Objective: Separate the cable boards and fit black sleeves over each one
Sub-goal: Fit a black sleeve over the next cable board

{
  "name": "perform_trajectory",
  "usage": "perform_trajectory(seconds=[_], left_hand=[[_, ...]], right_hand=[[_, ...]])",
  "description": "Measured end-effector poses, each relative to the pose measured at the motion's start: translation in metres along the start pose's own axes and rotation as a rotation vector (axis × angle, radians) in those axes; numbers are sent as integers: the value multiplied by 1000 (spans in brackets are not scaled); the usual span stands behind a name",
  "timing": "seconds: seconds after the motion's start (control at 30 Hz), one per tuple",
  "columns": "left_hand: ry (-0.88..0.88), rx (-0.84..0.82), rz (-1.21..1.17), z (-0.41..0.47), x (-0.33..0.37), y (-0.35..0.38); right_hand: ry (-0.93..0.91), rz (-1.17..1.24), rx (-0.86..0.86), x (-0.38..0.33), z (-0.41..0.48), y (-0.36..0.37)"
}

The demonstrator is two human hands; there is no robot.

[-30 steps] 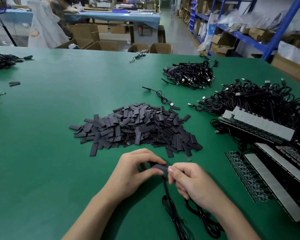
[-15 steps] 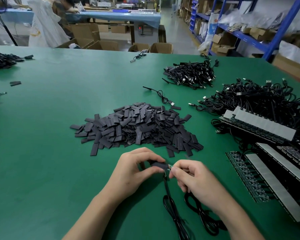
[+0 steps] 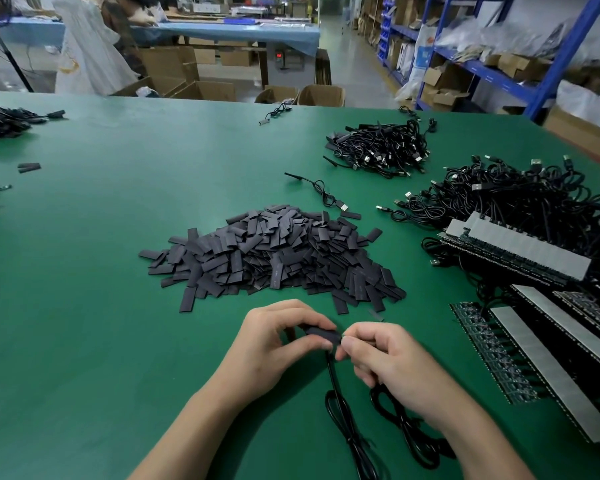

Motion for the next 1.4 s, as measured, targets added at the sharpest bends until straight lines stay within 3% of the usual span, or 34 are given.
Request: perform_trajectory(seconds=[0.77, 1.4], left_hand=[[-60, -12, -17, 0, -8, 1], [61, 37, 12, 1, 6, -2]], right_hand=[[-17, 76, -47, 5, 2, 2], [10, -12, 30, 2, -1, 1]])
Point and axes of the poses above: each hand's wrist, its own z-axis towards the middle knuckle, its own y-axis out of the palm, x = y × z, the point moved 6 cm from there along z, towards the middle knuckle, and after that the axes turned 14 degrees about x, right-handed, at the moved point
